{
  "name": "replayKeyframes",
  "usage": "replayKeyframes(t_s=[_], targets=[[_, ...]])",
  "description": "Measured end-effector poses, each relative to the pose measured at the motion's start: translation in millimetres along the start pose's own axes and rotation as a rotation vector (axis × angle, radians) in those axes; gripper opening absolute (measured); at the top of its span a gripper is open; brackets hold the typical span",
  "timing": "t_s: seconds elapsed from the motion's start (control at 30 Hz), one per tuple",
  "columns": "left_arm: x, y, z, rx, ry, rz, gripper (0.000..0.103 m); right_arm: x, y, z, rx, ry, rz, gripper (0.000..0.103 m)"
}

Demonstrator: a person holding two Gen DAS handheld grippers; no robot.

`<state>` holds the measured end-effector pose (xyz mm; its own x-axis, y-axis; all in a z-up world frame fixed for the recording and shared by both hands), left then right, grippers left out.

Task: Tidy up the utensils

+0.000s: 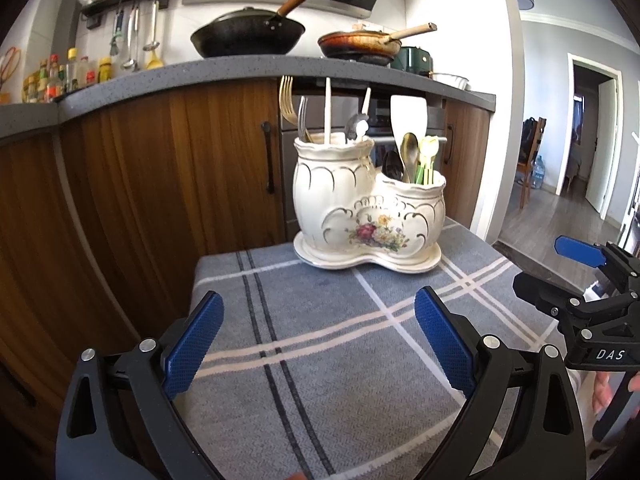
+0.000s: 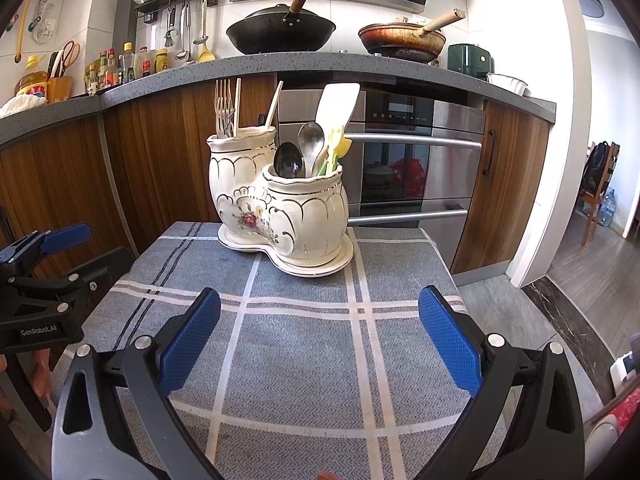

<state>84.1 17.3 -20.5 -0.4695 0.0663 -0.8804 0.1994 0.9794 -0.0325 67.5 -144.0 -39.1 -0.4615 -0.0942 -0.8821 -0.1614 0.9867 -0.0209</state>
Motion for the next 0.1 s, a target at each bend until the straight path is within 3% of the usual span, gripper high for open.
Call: replayKeyframes(t_s=[0.1], targets=[[3.5,0.1,2.9,0.0,0.013,0.003,0.096,2.2,-0.3,1.4,-0.003,0.01,0.001,0.098]])
Point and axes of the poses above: each gripper's, at about its wrist camera, not at the fingertips, and z roughly the way its jaws point, y to its left, x to its underside, the point moved 6 cm from there along z, roughly the way its jaws point, and after that the axes turned 5 degrees about x, right-handed, at the moved point
